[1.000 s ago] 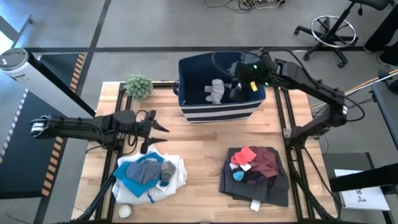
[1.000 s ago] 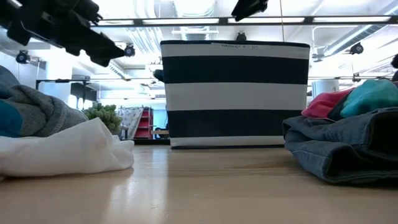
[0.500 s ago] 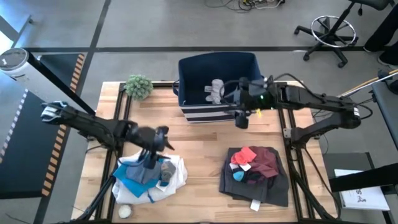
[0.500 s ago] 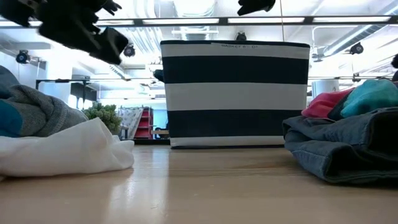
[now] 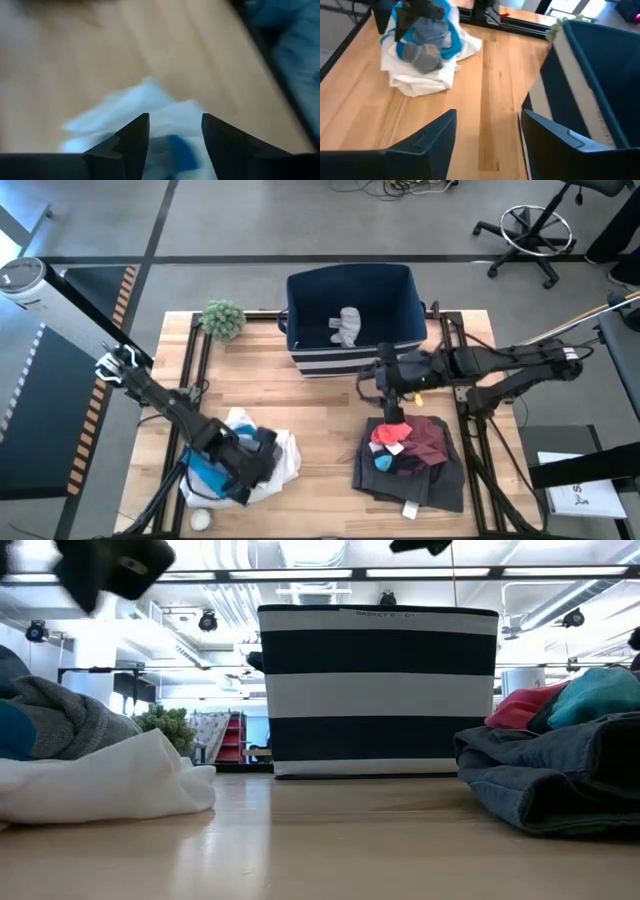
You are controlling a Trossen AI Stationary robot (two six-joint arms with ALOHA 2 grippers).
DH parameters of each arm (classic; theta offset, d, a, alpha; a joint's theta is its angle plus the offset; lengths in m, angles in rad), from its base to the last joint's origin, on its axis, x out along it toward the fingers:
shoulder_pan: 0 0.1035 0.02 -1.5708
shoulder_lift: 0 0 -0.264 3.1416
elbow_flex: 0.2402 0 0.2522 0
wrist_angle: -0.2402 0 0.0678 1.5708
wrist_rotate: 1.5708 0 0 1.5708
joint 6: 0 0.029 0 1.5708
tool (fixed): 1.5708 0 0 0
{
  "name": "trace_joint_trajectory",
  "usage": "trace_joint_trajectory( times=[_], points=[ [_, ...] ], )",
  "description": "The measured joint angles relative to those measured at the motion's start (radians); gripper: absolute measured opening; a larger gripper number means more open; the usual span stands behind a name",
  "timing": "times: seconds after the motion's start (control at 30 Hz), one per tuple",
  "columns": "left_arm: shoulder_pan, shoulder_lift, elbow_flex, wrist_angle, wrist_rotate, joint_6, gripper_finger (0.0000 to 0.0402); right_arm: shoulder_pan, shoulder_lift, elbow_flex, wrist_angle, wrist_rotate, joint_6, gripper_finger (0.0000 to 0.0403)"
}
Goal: Sort clothes
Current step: Put the white shirt into the blue laundry bin
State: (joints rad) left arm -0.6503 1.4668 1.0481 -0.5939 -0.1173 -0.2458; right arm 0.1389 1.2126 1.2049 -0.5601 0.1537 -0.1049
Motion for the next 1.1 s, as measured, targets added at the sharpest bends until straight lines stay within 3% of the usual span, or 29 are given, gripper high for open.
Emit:
trace_joint_trajectory(
  times=[0.17,0.3,0.6,0.87,1.1],
  points=[
    [-0.047,0.109,0.029,-0.006,0.127,-0.170,0.0148,0.073,0.000,-0.001,0.004,0.082,0.014,0.0179],
    [-0.089,0.207,0.055,-0.004,0.135,-0.256,0.0148,0.103,0.000,-0.001,0.022,0.086,0.037,0.0184],
    [-0.121,0.380,0.171,-0.108,0.125,-0.433,0.0206,0.131,0.000,-0.001,0.027,0.112,0.087,0.0203],
    [-0.155,0.417,0.269,-0.283,-0.029,-0.503,0.0254,0.152,0.001,-0.001,0.027,0.112,0.110,0.0205],
    [-0.176,0.417,0.295,-0.356,-0.041,-0.552,0.0252,0.158,0.001,-0.001,0.027,0.111,0.111,0.0206]
  ],
)
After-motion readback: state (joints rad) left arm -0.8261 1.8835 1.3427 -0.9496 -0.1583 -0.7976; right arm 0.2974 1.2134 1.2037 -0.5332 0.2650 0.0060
